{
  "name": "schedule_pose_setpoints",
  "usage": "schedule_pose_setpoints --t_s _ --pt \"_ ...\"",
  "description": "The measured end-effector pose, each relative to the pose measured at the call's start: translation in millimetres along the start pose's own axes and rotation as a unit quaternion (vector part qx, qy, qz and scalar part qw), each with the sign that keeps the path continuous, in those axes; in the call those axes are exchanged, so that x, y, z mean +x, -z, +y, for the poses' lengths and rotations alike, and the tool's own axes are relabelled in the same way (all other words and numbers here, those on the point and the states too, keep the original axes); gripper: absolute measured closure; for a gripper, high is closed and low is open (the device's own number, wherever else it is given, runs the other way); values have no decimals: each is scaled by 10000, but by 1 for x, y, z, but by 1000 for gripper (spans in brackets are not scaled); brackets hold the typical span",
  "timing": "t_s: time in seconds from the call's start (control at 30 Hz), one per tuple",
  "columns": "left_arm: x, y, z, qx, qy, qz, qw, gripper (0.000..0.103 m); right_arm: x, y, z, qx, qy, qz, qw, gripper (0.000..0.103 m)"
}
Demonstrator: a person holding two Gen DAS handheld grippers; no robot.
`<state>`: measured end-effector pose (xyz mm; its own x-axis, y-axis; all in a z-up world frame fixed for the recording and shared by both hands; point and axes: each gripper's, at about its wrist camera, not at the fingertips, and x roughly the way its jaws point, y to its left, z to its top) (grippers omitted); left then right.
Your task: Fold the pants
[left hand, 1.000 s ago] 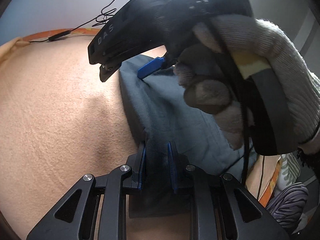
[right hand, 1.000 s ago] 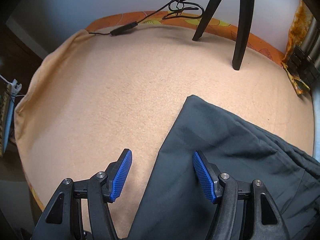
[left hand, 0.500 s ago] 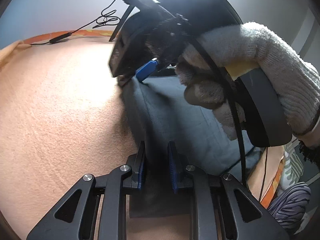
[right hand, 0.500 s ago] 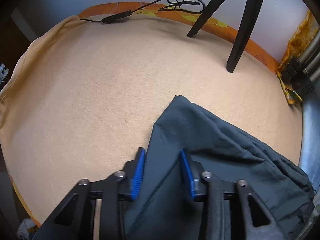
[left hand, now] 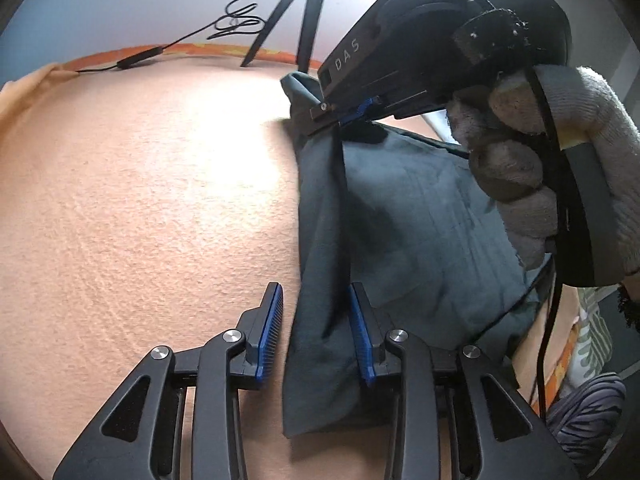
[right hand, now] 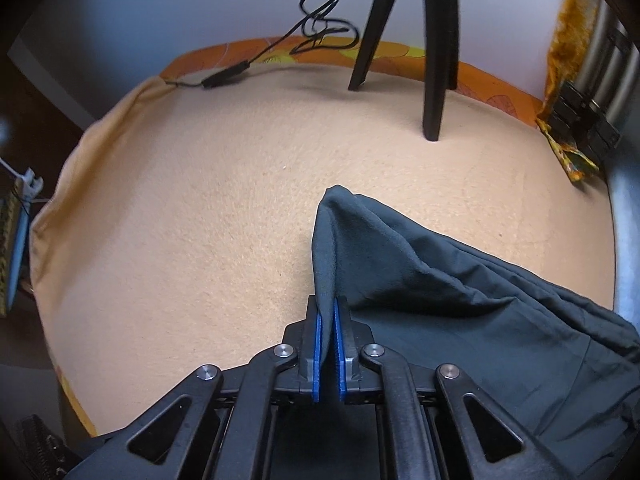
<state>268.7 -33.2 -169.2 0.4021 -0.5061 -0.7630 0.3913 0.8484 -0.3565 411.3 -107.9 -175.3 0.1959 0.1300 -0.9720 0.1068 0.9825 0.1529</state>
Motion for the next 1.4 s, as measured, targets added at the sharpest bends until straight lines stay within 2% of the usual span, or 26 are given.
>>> schedule_pose_setpoints --t_s 0.1,0.27,0.5,0.7,0.83,1.07,1.4 --pt "-3 1 -3 94 22 -25 10000 88 -7 3 -4 85 -102 -70 9999 100" --pt "-23 1 -15 342 60 -210 9992 94 -24 7 -15 244 -354 -239 9988 100" --pt "-47 -4 -65 963 244 -378 9943 96 -60 11 -39 445 -658 -551 9953 101" --pt "-50 -14 -108 1287 511 -378 9896 97 -94 24 -72 632 -777 -832 9915 101" --pt "-43 -24 -125 1248 785 -306 9886 97 -111 35 -102 826 -812 -980 9884 101" --pt "-29 -29 -171 1550 1051 -154 9822 97 -138 60 -159 1073 -781 -1172 9842 101" --pt "8 -29 -238 1934 1345 213 9716 97 -150 94 -236 1449 -700 -1257 9789 101"
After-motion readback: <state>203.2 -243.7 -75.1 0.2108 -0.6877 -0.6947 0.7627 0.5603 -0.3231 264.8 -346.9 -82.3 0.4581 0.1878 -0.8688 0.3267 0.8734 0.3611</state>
